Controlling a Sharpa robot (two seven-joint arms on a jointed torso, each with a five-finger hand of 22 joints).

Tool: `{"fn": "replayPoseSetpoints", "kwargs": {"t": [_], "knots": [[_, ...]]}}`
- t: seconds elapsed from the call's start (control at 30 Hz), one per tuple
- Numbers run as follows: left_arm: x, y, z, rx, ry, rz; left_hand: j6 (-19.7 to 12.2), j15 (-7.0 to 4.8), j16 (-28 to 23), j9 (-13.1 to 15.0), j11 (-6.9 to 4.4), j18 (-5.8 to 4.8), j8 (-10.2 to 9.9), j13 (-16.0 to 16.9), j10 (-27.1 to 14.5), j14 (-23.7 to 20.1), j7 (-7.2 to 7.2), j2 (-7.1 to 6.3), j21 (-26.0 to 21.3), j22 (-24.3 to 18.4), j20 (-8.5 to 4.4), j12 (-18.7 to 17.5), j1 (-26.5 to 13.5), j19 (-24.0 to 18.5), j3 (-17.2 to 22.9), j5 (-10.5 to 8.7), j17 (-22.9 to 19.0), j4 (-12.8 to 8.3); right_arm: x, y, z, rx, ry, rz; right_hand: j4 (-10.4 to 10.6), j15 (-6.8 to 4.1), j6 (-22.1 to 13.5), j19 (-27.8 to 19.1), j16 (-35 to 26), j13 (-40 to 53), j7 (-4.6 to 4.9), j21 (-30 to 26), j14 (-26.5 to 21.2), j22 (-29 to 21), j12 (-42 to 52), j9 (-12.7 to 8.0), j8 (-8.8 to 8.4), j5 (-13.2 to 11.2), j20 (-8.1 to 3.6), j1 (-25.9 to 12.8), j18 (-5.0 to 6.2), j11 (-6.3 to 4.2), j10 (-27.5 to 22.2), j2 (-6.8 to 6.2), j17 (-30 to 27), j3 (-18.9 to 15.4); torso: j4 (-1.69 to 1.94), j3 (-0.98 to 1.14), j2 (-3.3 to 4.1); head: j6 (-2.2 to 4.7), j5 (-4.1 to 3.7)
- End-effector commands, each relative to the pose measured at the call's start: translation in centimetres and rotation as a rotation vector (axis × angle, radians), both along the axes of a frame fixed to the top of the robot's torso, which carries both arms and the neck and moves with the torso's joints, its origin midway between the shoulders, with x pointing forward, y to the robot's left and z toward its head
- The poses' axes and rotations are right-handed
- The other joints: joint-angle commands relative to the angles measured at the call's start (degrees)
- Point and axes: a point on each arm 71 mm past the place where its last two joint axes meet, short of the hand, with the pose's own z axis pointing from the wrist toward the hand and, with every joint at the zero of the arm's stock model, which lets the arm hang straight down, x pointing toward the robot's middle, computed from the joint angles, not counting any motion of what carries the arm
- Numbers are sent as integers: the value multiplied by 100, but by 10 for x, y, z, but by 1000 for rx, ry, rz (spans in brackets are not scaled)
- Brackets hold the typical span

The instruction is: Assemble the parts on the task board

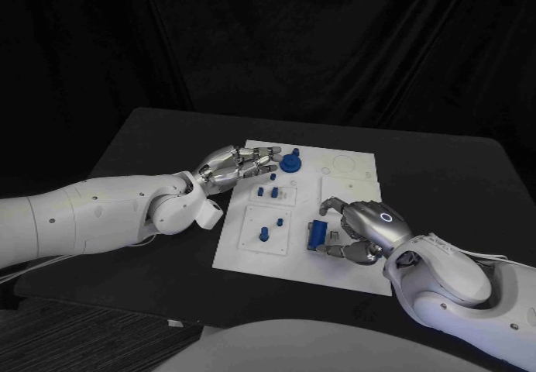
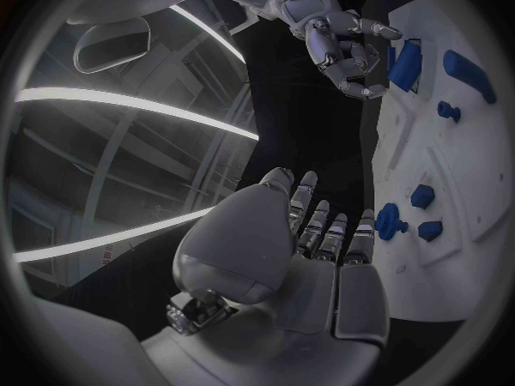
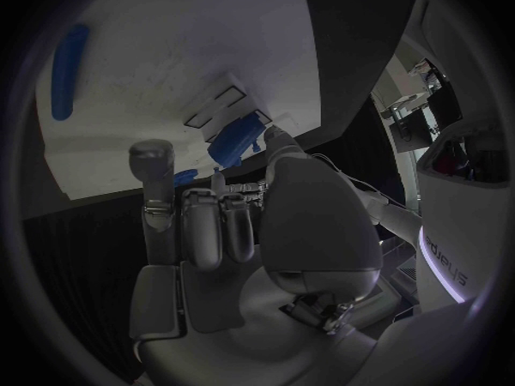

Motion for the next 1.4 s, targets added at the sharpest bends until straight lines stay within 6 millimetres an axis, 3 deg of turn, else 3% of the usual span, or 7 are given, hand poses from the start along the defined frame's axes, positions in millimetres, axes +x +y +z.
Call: {"fn": "replayPoseSetpoints", "kwargs": {"t": [0.03,0.4,0.47,0.6,0.8,1.27,1.4], "knots": [[-1,-1,0,-20,0,-13,45,33,129,74,51,-171,73,44,-27,67,13,-17,76,103,7,138,71,66,180,85,75,-52,0,0,-3,-12,25,-20,25,26,-93,39,-142,1517,-5,-127,461,459,72,-75,124,-21,2,-216,224,19,547,21,704,-199,4,2,0,1,-10],[-1,-1,0,-19,3,-15,46,36,131,74,57,-175,76,44,-25,68,18,-19,80,113,7,139,80,75,201,89,75,-63,-2,4,-4,-7,39,-11,32,27,-88,49,-145,1517,-6,-187,462,460,72,-250,344,-481,4,-540,228,20,547,-105,702,-302,-5,4,8,1,-1],[-1,-1,0,-19,3,-15,46,36,131,74,57,-175,76,44,-25,68,18,-19,80,113,7,139,80,75,201,89,75,-63,-2,4,-5,-6,39,-11,13,22,-18,57,-147,1517,-20,-213,462,464,72,-348,485,409,0,-352,230,10,547,152,699,-77,-3,5,10,1,-2],[-1,-1,0,-18,4,-15,46,37,132,73,58,-176,76,44,-25,70,19,-19,82,117,7,137,83,79,210,91,76,-67,-2,5,-7,-6,40,-11,-13,9,-6,62,-168,1517,-30,-288,455,468,72,-552,645,1795,-10,-197,236,-5,547,277,666,75,-2,8,8,1,2],[-1,0,0,-18,6,-15,43,38,133,73,60,-178,77,44,-24,70,21,-20,83,119,8,140,86,82,219,93,76,-71,-1,5,-8,-8,41,-11,-25,5,-37,60,-196,1517,-31,-386,447,465,72,-756,764,2415,-12,-111,246,-9,547,297,626,182,-3,4,2,1,3],[-1,-1,-1,-18,10,-19,44,40,135,73,61,-179,78,44,-23,72,22,-19,85,123,8,139,90,86,230,95,76,-75,-2,7,-12,-37,63,-7,-69,7,-181,33,-215,1517,-24,-564,442,445,72,-965,859,2435,-10,164,263,-6,547,220,599,274,-3,4,7,1,4],[-2,-1,-1,-18,11,-21,44,40,135,73,61,-179,78,44,-23,72,22,-19,85,123,8,139,90,86,230,95,76,-75,-2,7,-13,-39,66,-4,-27,19,-304,31,-219,1517,-9,-624,441,442,72,-1074,923,1946,-2,179,266,11,547,172,596,179,-3,4,9,1,6]]}}
